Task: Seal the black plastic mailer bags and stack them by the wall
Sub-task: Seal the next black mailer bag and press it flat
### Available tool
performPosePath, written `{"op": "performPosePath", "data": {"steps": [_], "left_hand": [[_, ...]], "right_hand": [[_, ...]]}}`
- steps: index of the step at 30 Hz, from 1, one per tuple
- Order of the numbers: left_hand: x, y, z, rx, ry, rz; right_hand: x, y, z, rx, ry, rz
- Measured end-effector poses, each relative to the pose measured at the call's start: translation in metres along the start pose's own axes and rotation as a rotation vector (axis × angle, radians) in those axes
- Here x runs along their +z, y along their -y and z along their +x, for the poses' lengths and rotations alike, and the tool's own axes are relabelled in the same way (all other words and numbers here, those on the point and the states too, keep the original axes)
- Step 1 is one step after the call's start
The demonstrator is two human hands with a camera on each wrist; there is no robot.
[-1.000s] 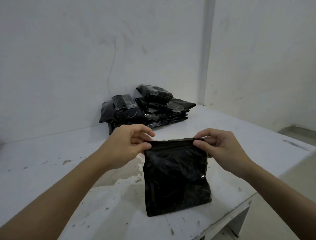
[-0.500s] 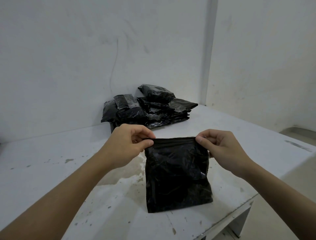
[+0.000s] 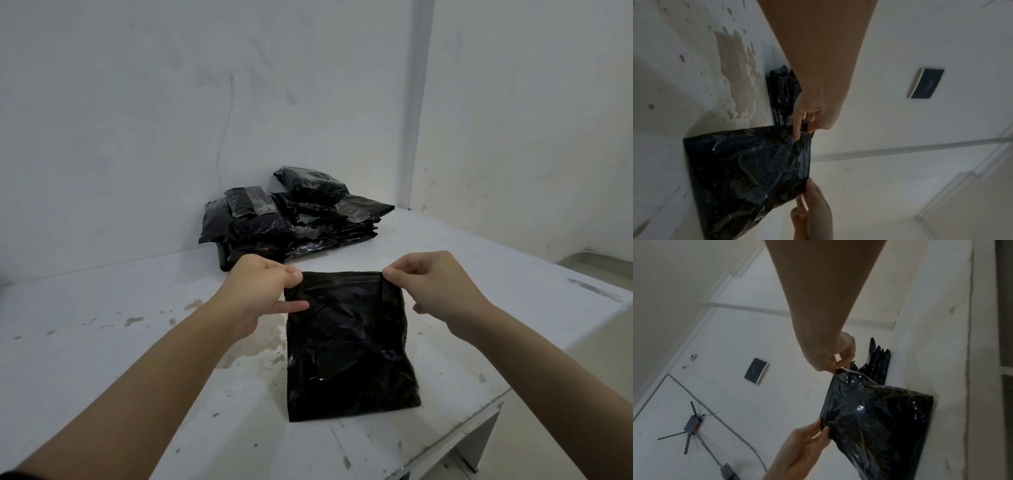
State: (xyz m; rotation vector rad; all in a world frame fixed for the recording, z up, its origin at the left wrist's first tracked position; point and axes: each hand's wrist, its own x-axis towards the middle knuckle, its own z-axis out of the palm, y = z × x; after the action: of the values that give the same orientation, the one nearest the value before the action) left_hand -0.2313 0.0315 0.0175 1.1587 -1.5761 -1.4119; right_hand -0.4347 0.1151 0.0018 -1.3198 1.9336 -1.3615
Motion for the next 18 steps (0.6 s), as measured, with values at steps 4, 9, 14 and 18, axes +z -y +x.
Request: {"op": "performPosePath", "data": {"steps": [4, 9, 14, 18], "left_hand": [[0.001, 0.007, 0.004, -0.054, -0.006, -0.076], [0.004, 0.014, 0.007, -0.083, -0.036, -0.082], [0.006, 0.019, 0.009, -0.130, -0.053, -0.130], [0.009, 0.024, 0.015, -0.159, -0.098, -0.194]], "right_hand": [[0.004, 0.004, 0.002, 0.165, 0.062, 0.285], [0.011, -0.002, 0.004, 0.242, 0.064, 0.297], [0.017, -0.005, 0.006, 0.281, 0.038, 0.261], [0.022, -0.008, 0.013, 0.320, 0.069, 0.403]]}}
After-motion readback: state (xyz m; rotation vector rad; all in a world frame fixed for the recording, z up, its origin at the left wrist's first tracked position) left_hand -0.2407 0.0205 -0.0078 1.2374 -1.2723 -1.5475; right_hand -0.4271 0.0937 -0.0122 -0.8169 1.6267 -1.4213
